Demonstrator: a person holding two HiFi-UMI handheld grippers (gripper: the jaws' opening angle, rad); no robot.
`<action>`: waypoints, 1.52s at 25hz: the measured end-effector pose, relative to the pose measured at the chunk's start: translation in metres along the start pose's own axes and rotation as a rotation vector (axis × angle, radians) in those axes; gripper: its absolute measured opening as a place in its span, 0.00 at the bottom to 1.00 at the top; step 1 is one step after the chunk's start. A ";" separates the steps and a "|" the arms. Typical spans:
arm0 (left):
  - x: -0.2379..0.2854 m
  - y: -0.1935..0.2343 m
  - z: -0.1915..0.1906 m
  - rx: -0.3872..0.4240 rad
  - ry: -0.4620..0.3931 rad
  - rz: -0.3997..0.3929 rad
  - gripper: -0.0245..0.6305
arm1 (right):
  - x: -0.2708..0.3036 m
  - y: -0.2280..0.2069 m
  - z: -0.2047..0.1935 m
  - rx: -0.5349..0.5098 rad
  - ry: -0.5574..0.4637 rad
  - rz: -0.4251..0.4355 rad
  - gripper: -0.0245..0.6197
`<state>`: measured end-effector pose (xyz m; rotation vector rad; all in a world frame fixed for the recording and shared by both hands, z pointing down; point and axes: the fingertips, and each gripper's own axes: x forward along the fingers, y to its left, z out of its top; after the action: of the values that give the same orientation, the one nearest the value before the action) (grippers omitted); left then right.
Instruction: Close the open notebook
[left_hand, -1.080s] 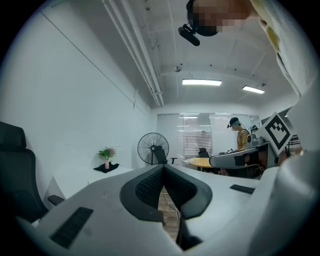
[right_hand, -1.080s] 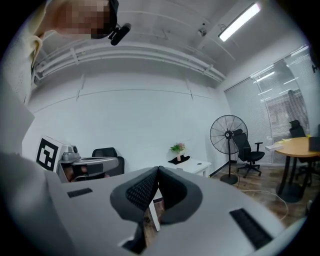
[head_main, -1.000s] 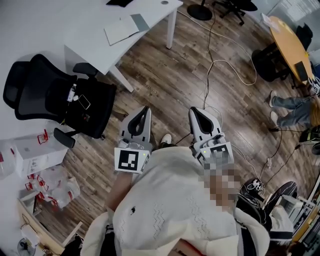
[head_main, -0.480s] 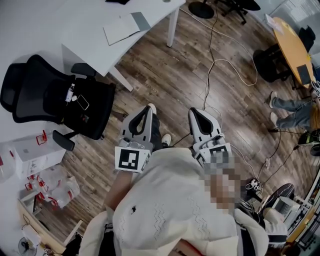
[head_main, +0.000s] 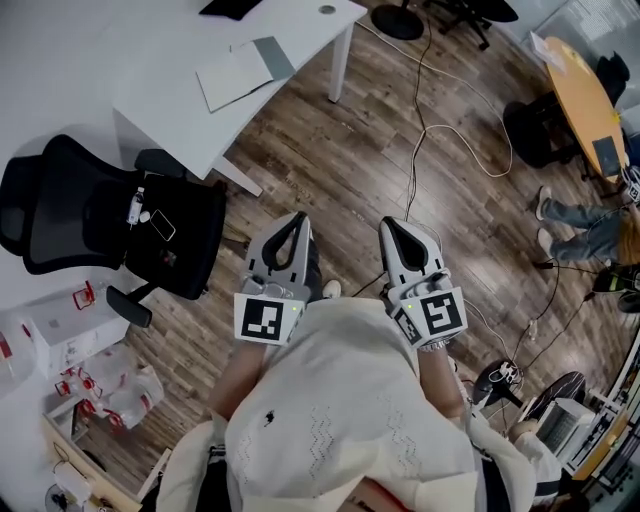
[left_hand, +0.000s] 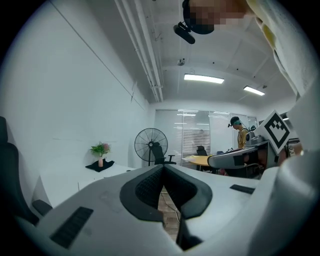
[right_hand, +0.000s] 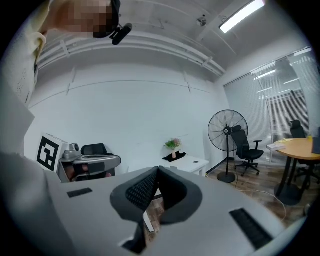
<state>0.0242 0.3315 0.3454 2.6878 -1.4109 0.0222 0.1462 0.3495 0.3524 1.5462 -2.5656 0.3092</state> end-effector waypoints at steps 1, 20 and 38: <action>0.005 0.004 -0.001 -0.003 0.004 0.000 0.06 | 0.007 -0.003 0.001 0.000 0.003 -0.001 0.04; 0.106 0.110 0.017 -0.034 0.006 -0.032 0.06 | 0.137 -0.030 0.040 -0.014 0.039 -0.022 0.04; 0.146 0.168 0.024 -0.032 -0.020 -0.036 0.06 | 0.208 -0.034 0.054 -0.018 0.031 -0.020 0.04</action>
<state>-0.0315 0.1145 0.3450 2.6942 -1.3562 -0.0299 0.0786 0.1428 0.3482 1.5482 -2.5210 0.3048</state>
